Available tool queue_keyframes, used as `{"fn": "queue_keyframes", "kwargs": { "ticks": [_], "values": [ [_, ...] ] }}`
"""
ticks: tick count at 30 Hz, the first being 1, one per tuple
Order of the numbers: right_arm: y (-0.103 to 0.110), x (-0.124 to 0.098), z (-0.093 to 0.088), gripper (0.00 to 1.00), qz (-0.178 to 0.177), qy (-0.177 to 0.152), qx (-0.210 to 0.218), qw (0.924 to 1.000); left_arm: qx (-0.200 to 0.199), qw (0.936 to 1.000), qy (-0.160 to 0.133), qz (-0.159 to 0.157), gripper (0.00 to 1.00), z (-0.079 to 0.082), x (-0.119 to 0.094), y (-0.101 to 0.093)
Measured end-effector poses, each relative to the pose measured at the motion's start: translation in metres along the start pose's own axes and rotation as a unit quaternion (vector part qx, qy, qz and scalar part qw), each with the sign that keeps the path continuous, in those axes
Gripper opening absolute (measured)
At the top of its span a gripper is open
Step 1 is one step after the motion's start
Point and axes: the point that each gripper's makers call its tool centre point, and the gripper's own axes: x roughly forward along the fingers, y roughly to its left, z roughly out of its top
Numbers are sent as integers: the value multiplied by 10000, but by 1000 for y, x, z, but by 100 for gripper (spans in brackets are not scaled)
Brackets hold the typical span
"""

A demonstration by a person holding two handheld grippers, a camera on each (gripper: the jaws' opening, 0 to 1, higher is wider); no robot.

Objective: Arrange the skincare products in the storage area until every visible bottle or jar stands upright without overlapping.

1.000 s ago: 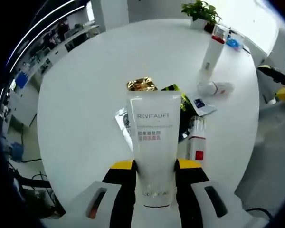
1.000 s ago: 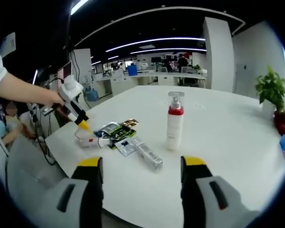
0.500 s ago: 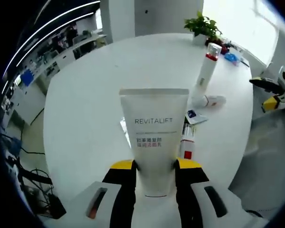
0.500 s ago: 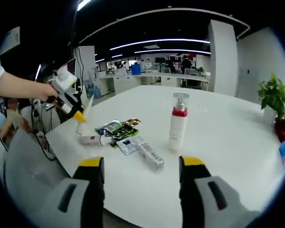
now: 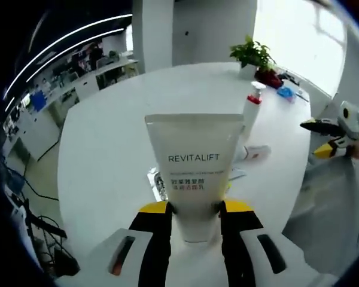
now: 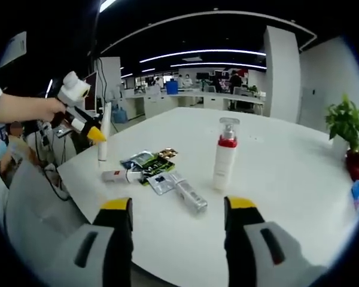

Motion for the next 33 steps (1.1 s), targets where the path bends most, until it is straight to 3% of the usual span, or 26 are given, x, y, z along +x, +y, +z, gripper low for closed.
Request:
{"fn": "queue_keyframes", "kwargs": {
  "ticks": [4, 9, 15, 18, 22, 26, 33],
  "values": [
    [1, 0, 1, 59, 3, -21, -30, 10000, -55, 9994, -355, -30, 28, 20, -8, -10],
    [11, 1, 2, 53, 189, 3, -229, 9996, -254, 9962, -778, -300, 28, 39, -16, -32],
    [23, 5, 9, 47, 389, -110, -249, 9989, -595, 9905, -1108, -548, 28, 51, -20, -53],
    [39, 11, 13, 47, 588, -130, -223, 9979, -769, 9867, -1197, -786, 28, 48, -16, -76],
    [68, 17, 36, 45, 931, -406, -240, 9945, -1012, 9811, -1273, -1048, 28, 45, -11, -104],
    [91, 21, 56, 42, 1241, -557, -387, 9900, -1140, 9738, -1487, -1287, 28, 56, -14, -123],
    [102, 23, 81, 40, 1339, -788, -470, 9867, -1246, 9659, -1790, -1396, 28, 77, -23, -140]
  ]
}}
